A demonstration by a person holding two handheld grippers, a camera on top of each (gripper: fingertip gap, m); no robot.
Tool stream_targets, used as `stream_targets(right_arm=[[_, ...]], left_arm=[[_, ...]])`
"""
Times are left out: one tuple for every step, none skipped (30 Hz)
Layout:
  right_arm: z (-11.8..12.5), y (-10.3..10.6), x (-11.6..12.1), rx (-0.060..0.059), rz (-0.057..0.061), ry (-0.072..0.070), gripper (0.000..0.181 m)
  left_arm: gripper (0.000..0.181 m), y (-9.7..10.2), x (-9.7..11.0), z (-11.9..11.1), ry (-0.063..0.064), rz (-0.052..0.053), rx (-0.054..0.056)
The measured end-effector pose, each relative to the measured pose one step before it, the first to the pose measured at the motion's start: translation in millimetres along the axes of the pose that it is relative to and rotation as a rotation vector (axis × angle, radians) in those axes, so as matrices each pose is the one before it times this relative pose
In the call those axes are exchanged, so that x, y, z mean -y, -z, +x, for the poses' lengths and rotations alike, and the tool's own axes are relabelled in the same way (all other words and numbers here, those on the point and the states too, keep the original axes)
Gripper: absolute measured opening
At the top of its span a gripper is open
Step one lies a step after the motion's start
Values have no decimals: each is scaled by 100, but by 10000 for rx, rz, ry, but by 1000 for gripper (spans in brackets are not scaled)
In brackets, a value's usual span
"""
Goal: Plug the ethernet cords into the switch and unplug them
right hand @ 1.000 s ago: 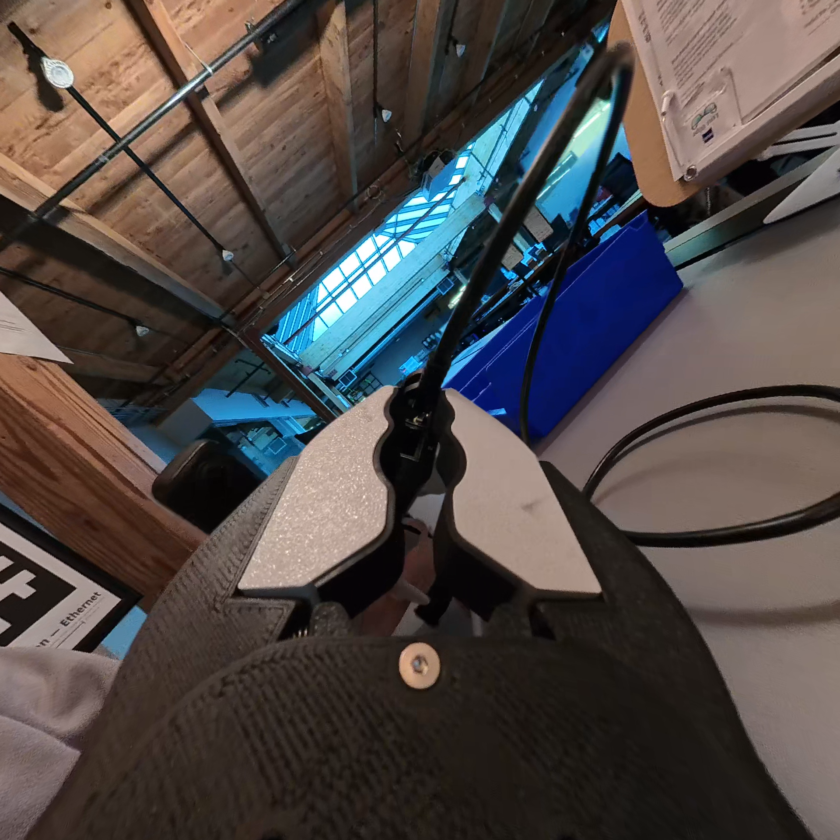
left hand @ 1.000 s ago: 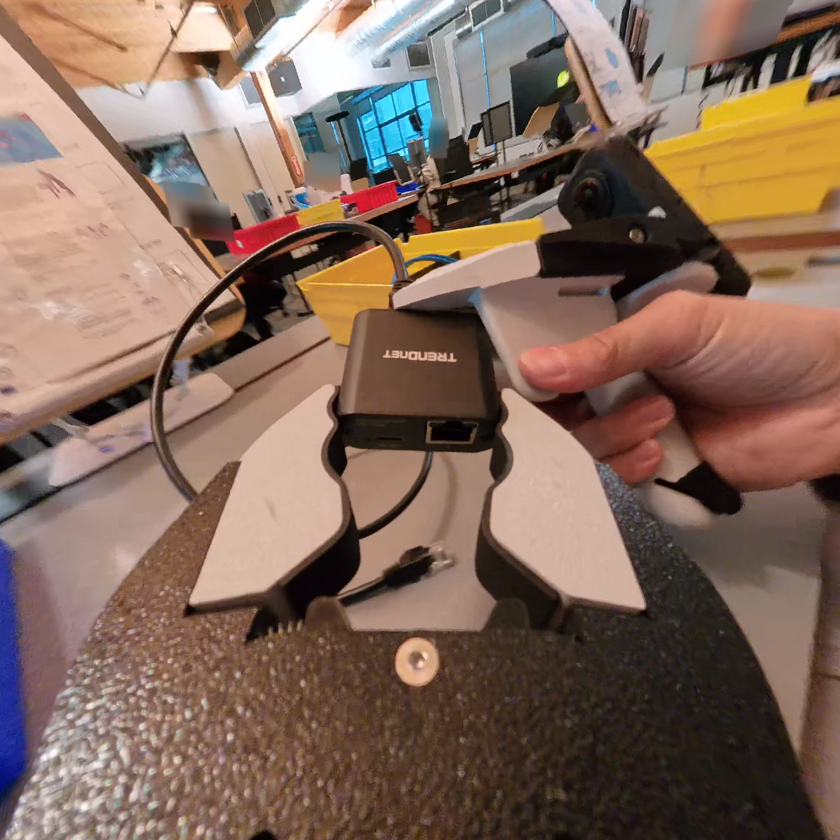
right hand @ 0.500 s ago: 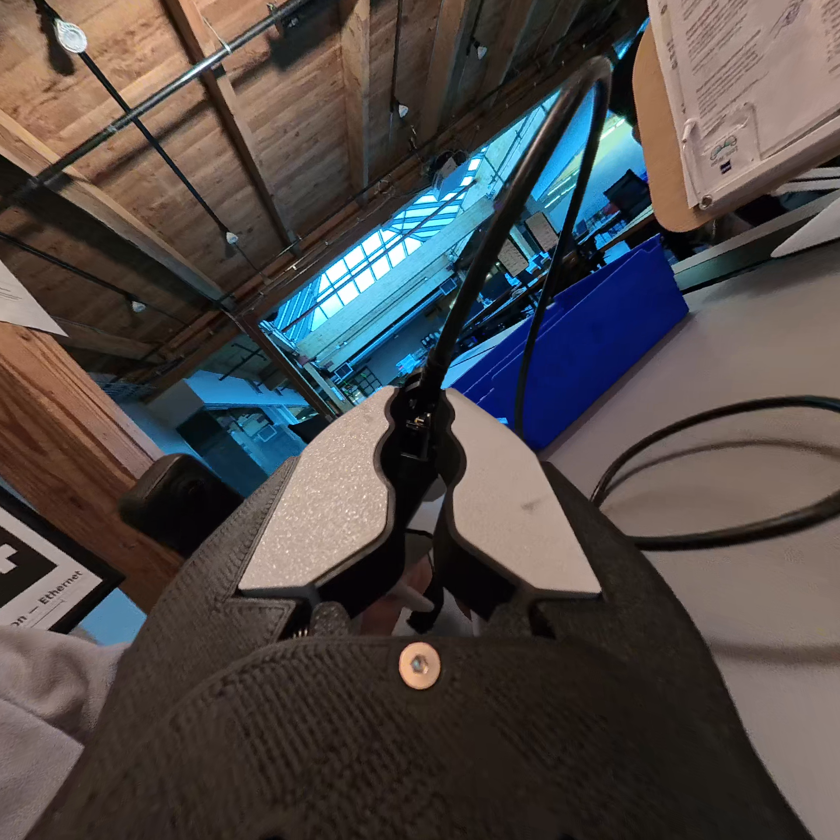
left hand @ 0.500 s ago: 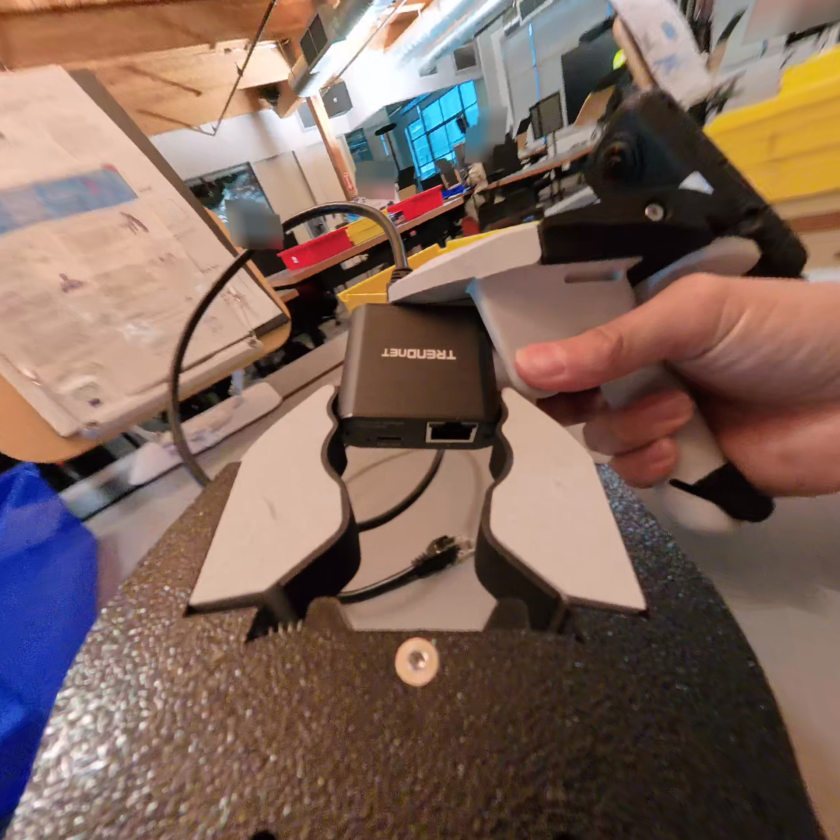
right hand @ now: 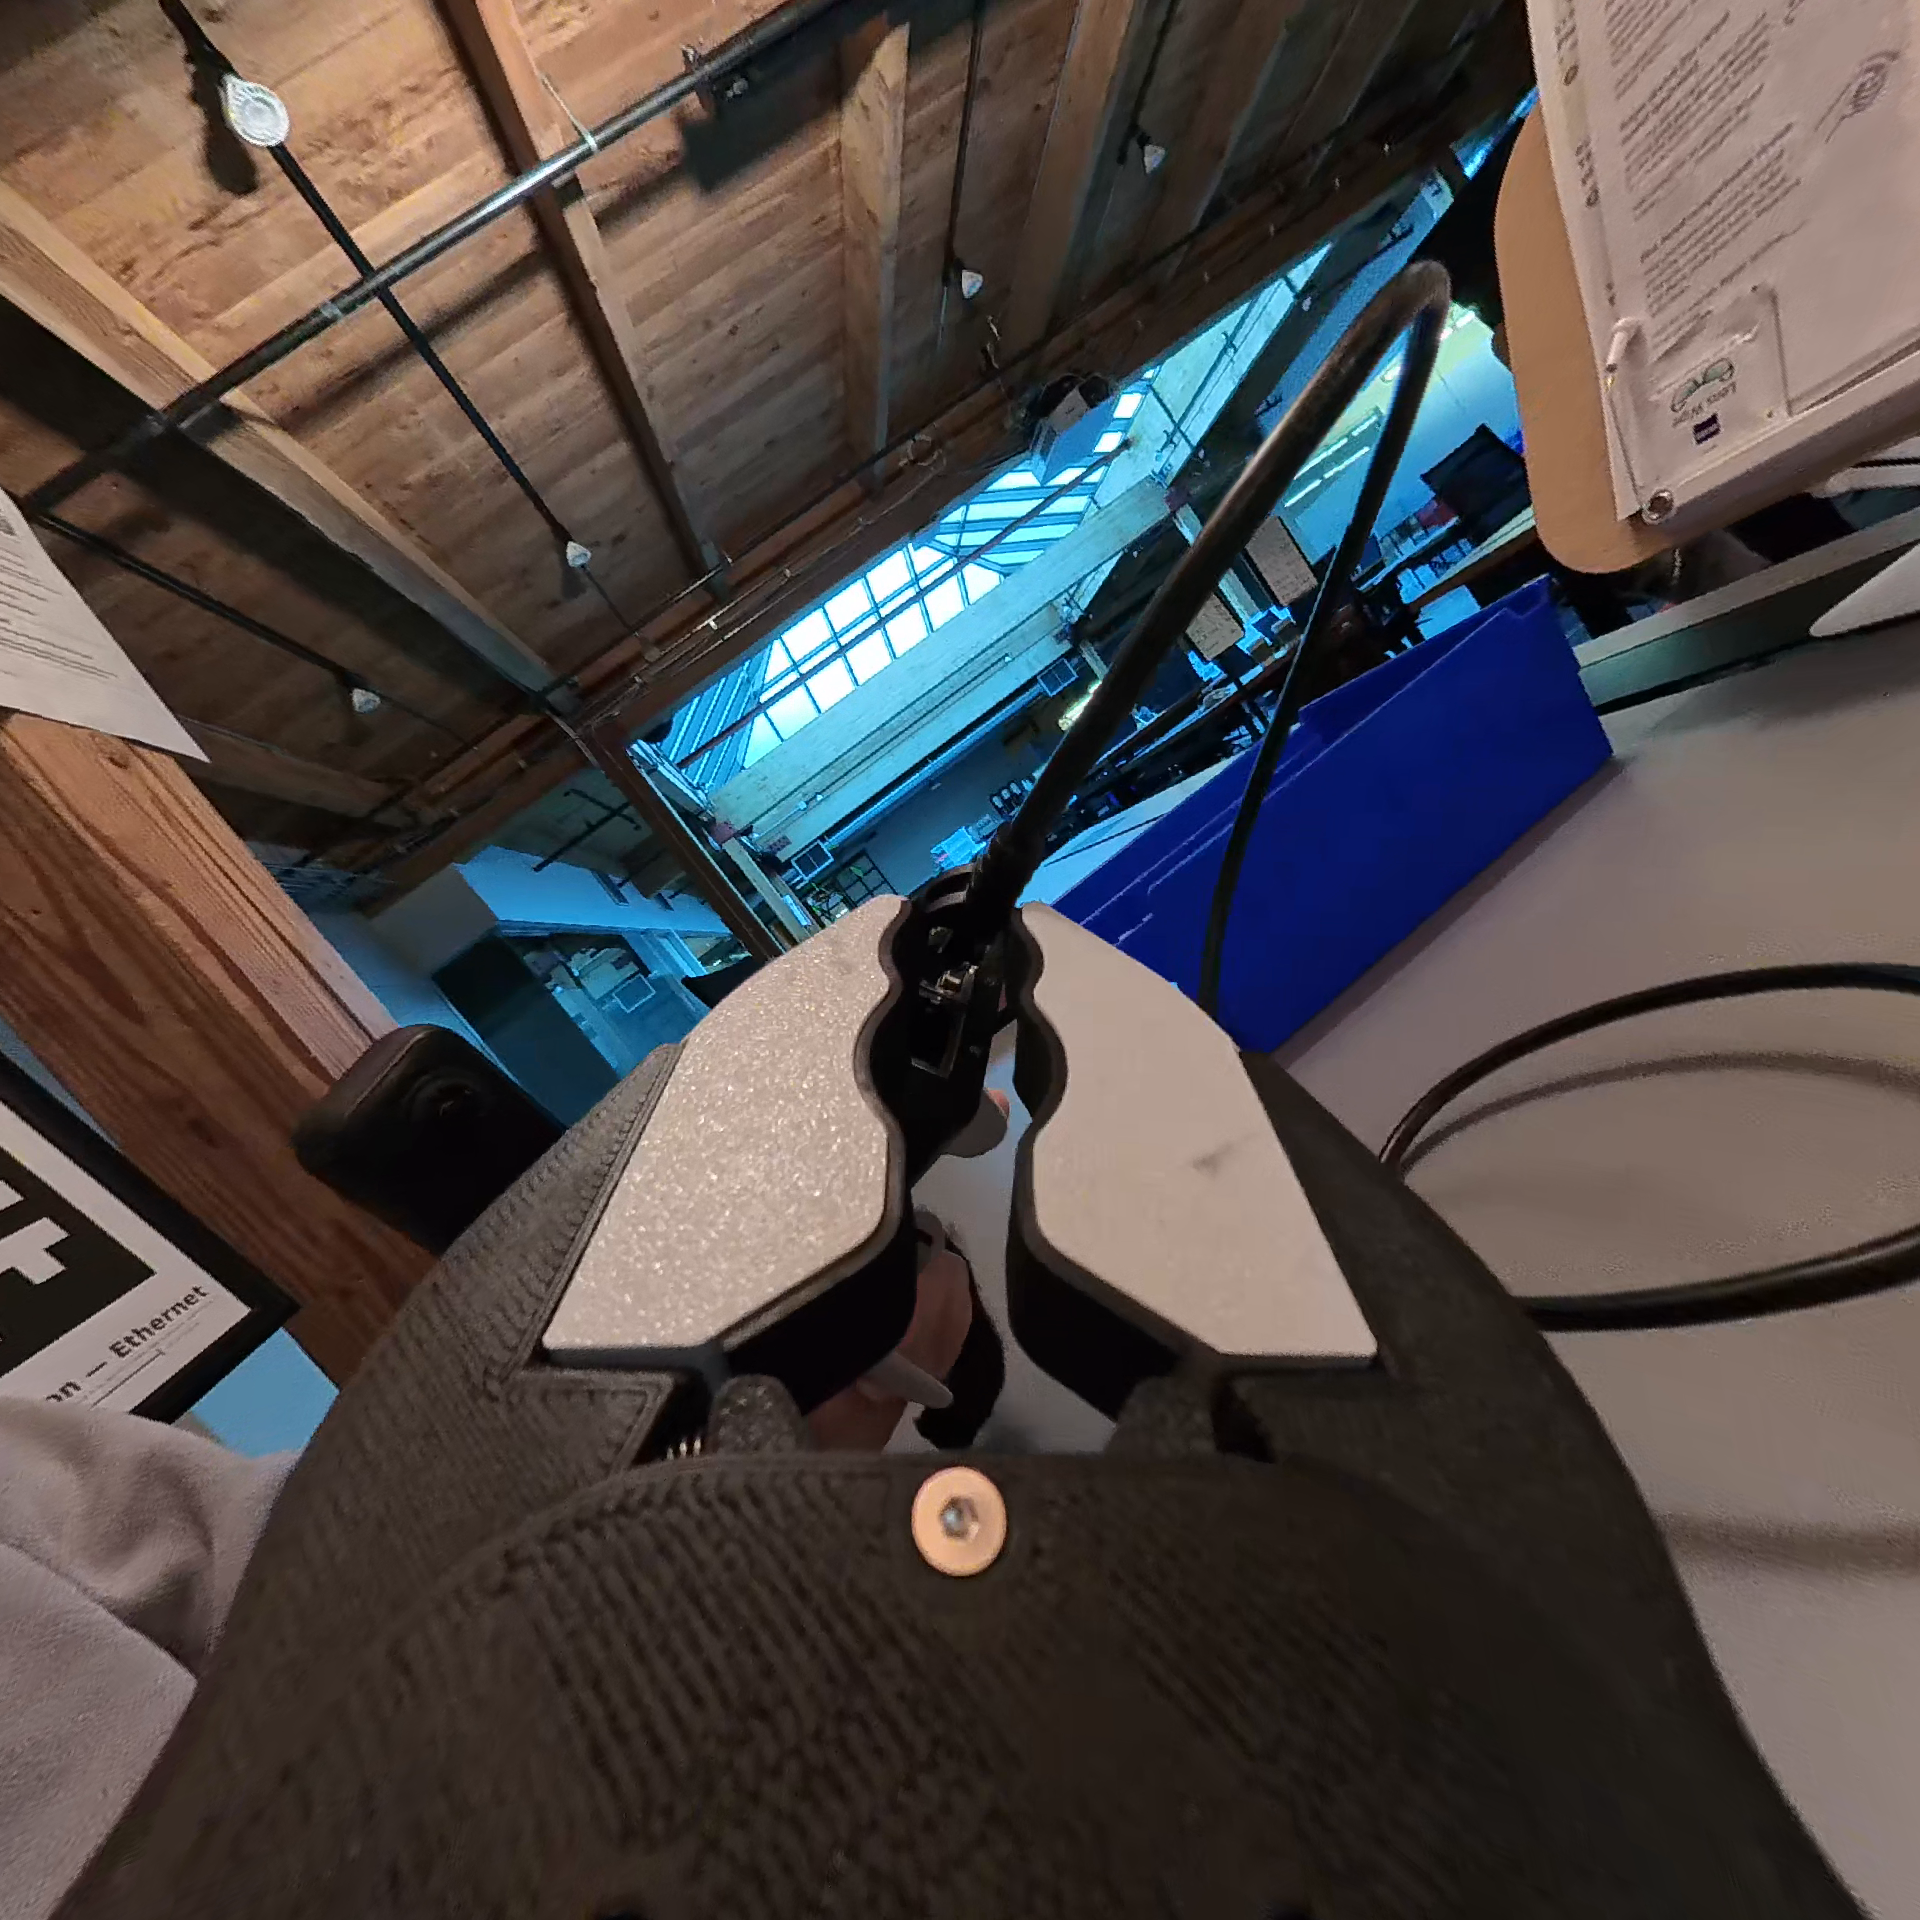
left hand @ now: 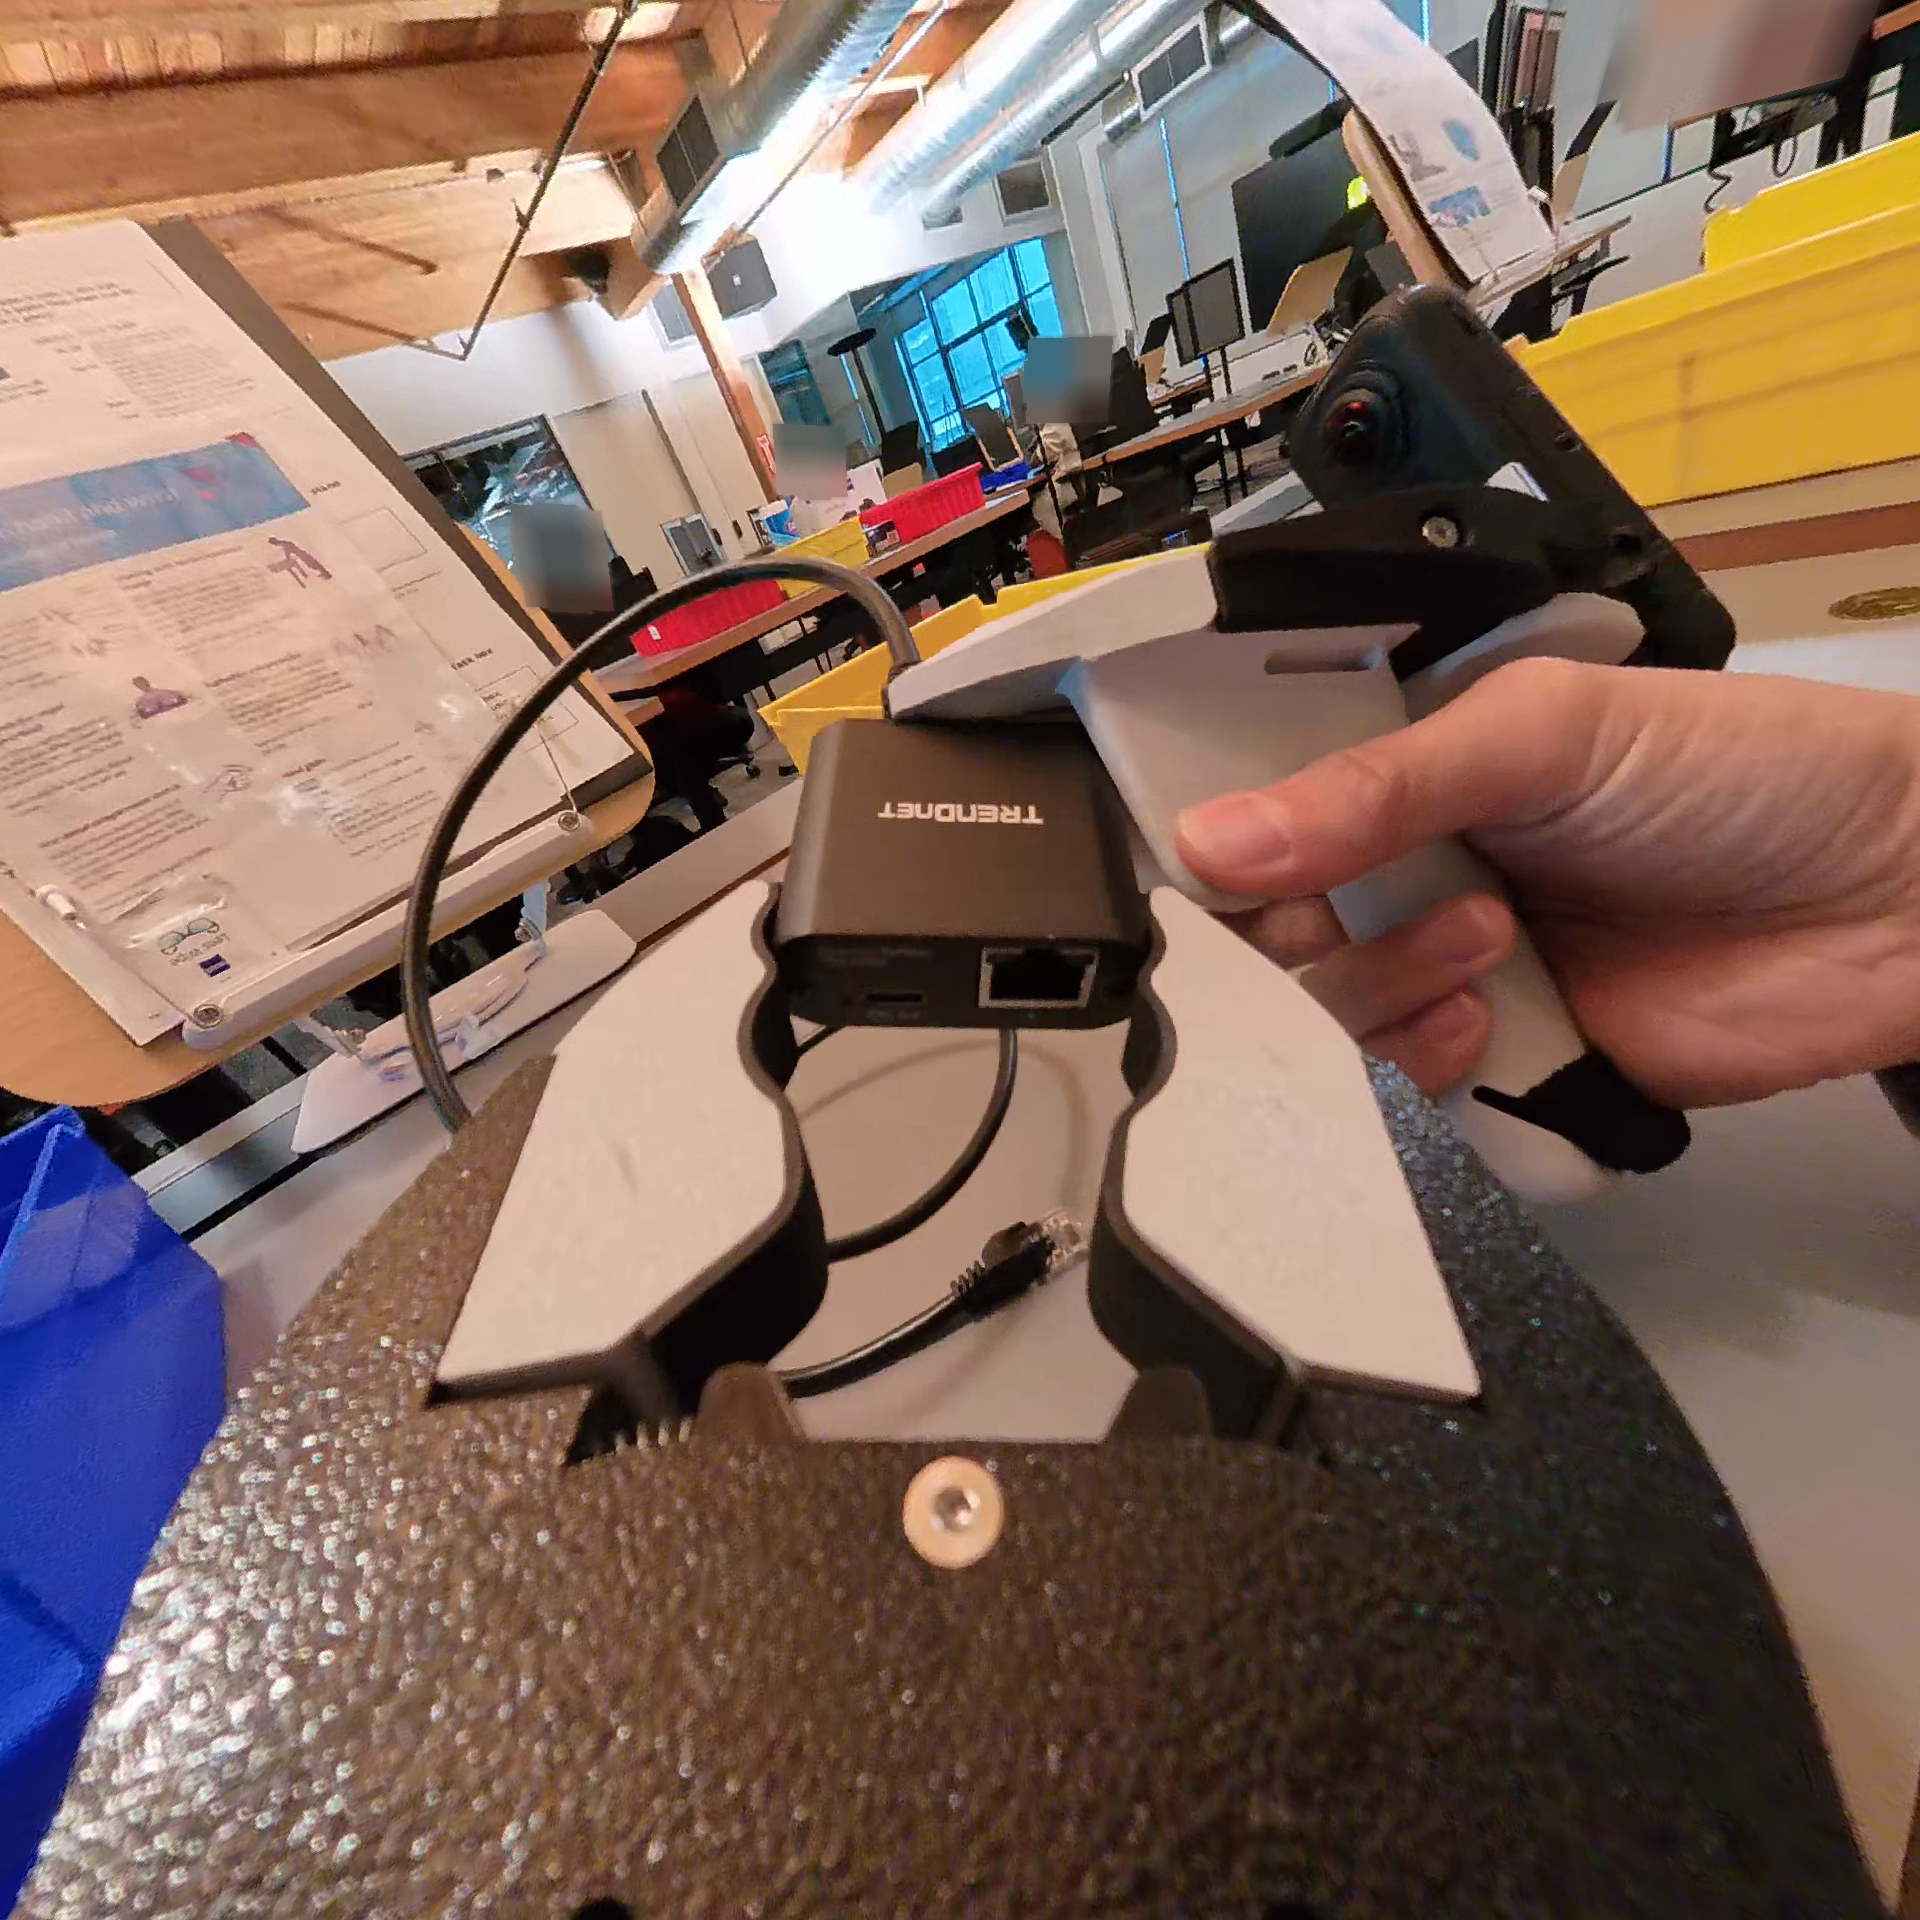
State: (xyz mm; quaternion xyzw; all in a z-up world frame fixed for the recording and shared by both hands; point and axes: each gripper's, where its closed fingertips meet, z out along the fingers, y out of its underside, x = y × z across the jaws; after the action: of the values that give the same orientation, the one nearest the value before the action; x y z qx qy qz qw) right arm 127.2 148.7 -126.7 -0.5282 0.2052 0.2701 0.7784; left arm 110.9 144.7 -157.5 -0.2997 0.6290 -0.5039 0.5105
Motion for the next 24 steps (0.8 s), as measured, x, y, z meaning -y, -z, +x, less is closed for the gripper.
stream_targets(right_arm=[[251, 73, -55, -105, -39, -49, 16], [-87, 43, 27, 95, 65, -60, 16], [-126, 15, 34, 123, 55, -75, 15], [140, 16, -48, -90, -29, 21, 14], [63, -13, -52, -38, -34, 67, 14], [-17, -14, -35, 15, 15, -5, 14], [116, 2, -92, -96, -24, -64, 14], [55, 10, -60, -69, 16, -19, 14], [-59, 4, -15, 45, 75, -69, 14], [108, 14, -49, -93, 58, -119, 14], [-13, 29, -7, 35, 66, -43, 14], [-26, 36, -4, 97, 64, -191, 14], [-2, -20, -9, 33, 84, -322, 14], [-103, -31, -12, 142, 50, -176, 14], [-92, -39, -7, 85, 67, -73, 14], [-213, -94, -36, 237, -17, -206, 14], [-46, -26, -35, 120, -46, -11, 14], [134, 32, -19, -117, 8, 152, 14], [70, -4, -29, -83, -87, 74, 14], [96, -5, -15, -184, -105, 333, 14], [89, 74, 127, -202, -57, 368, 14], [314, 365, 1009, -311, 430, 143, 14], [42, 693, 2145, 109, 807, -62, 14], [232, 450, 1624, 71, 154, 72, 14]], left_arm=[[61, -7, -6, 34, -42, 6, -11], [61, 15, 82, 47, -25, 78, -7], [61, -8, 9, 28, 11, 16, -20], [61, -55, -158, -14, -14, -92, -22], [61, -11, -88, -15, -11, 7, 4], [61, -3, -78, 5, 34, 32, 10], [61, -36, -203, 10, 65, -52, -26], [61, -28, -104, 19, 15, 18, -28], [61, -16, -41, 4, -46, 39, 26], [61, -60, -152, 20, -17, -82, 23], [61, -23, -13, 17, -44, 30, 11], [61, -17, 10, -14, -110, 24, 60], [61, 7, -27, -72, -184, -16, 129], [61, 44, 28, -109, -357, 7, 211], [61, 51, -21, -151, -478, -49, 276], [61, 89, 106, -153, -514, 62, 299], [61, 23, -41, -44, -201, -63, 118], [61, -28, -99, 57, 106, -53, -32], [61, -29, -34, 50, 300, 51, -46], [61, -59, -26, 130, 632, 78, -162], [61, -85, 74, 278, 962, 132, -392], [61, 21, -95, 212, 1017, 42, -406], [61, 149, -226, -181, 1082, 123, -190], [61, 219, -235, -818, 657, 91, 280]])
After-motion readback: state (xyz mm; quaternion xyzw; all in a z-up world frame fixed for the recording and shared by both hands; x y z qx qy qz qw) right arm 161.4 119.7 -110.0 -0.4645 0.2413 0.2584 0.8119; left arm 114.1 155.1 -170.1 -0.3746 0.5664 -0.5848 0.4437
